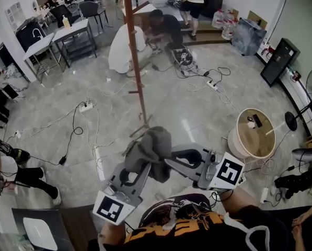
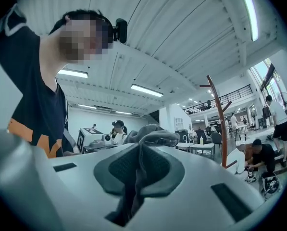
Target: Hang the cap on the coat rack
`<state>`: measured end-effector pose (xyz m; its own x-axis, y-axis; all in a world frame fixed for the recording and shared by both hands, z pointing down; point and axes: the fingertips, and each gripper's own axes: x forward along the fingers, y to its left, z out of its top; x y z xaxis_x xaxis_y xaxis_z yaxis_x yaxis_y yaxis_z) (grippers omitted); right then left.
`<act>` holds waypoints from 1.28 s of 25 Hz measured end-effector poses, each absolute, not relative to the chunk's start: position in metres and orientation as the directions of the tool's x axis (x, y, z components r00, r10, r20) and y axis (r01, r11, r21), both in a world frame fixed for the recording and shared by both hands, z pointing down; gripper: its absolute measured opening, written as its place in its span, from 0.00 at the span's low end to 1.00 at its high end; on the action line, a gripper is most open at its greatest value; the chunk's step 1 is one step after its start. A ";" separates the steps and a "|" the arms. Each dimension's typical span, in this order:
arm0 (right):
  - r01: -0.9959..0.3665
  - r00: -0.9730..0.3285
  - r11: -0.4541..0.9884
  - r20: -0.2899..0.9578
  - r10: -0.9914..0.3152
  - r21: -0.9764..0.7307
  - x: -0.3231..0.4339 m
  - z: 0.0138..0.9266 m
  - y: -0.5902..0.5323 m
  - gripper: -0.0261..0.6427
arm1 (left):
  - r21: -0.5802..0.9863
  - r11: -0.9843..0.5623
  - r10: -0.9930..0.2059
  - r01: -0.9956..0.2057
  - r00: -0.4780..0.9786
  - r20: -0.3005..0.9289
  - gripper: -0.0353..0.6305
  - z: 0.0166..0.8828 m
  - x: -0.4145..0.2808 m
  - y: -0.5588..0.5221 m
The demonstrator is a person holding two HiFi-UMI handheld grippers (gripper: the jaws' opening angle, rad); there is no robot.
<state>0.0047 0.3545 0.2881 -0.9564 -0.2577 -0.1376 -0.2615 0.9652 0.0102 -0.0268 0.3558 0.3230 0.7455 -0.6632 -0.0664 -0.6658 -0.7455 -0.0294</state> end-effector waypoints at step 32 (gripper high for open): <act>-0.112 -0.974 0.992 -0.207 -0.097 0.065 0.094 0.278 0.198 0.09 | -0.113 -0.633 -0.769 -0.765 0.639 -0.021 0.10 0.315 0.064 0.202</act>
